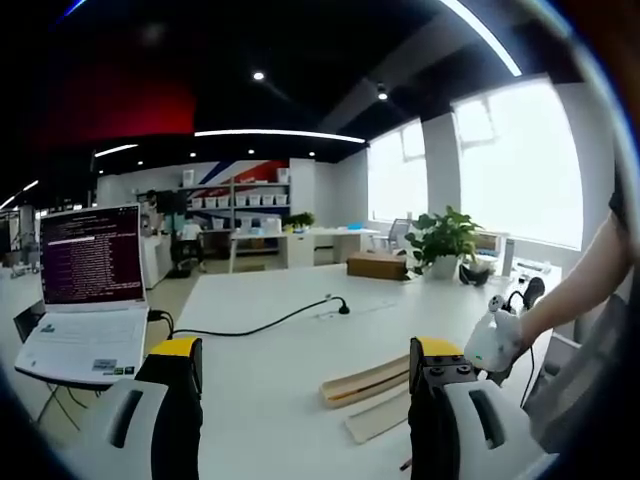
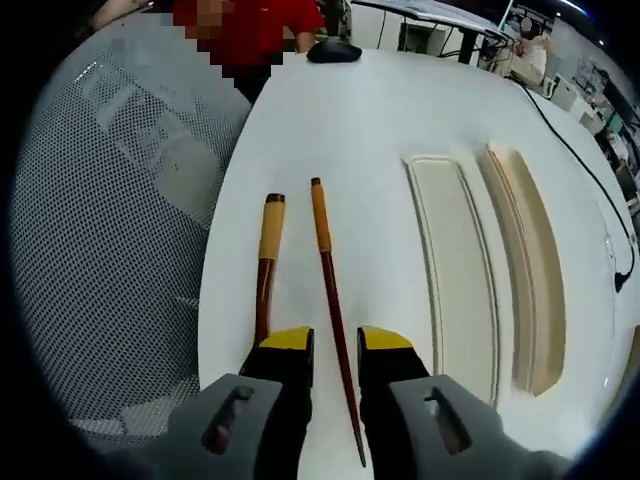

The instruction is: Arrange the utensils inside the cutlery case until each visible utensil rests in its matching compartment.

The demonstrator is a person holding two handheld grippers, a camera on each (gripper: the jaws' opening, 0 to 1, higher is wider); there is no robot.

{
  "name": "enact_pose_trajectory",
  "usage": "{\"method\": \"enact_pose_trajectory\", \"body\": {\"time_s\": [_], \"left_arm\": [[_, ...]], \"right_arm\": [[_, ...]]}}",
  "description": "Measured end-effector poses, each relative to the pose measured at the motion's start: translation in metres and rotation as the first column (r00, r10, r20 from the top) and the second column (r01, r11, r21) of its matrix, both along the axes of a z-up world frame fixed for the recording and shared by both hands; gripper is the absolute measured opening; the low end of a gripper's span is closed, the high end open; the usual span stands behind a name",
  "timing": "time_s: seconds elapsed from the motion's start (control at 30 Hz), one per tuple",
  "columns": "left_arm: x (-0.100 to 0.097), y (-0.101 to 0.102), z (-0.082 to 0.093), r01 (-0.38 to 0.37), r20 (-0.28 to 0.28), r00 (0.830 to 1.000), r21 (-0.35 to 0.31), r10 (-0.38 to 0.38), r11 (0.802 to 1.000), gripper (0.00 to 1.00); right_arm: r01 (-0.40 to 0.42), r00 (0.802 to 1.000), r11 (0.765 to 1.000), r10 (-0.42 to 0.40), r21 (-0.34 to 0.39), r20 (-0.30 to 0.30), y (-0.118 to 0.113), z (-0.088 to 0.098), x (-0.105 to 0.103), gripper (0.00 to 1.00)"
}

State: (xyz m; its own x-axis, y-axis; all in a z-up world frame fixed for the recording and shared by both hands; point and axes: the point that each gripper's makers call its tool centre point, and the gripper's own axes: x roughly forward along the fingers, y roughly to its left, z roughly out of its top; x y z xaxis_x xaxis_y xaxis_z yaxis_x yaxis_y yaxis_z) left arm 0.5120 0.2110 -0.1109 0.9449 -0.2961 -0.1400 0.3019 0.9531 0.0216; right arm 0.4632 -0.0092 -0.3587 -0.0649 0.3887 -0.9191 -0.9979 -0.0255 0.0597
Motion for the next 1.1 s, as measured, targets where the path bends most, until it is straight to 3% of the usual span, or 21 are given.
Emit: {"method": "enact_pose_trajectory", "body": {"time_s": [0.2, 0.37, 1.03, 1.1], "left_arm": [[0.0001, -0.0026, -0.0009, 0.009, -0.004, 1.000, 0.005, -0.009, 1.000, 0.88], [-0.0001, -0.0014, -0.0005, 0.004, -0.003, 1.000, 0.000, -0.004, 1.000, 0.88], [-0.0011, -0.0031, -0.0001, 0.010, -0.001, 1.000, 0.001, -0.010, 1.000, 0.87], [-0.0010, -0.0033, -0.0002, 0.011, -0.001, 1.000, 0.001, -0.011, 1.000, 0.87]], "right_arm": [[-0.011, 1.000, 1.000, 0.011, -0.008, 0.012, 0.0007, -0.0012, 0.0018, 0.14], [-0.062, 0.996, 0.998, 0.064, -0.031, 0.058, 0.0014, -0.0029, 0.0021, 0.11], [-0.041, 0.997, 0.996, 0.046, -0.079, 0.058, 0.0050, -0.0037, 0.0045, 0.08], [-0.086, 0.993, 0.992, 0.093, -0.093, 0.073, 0.0055, -0.0039, 0.0039, 0.08]]}}
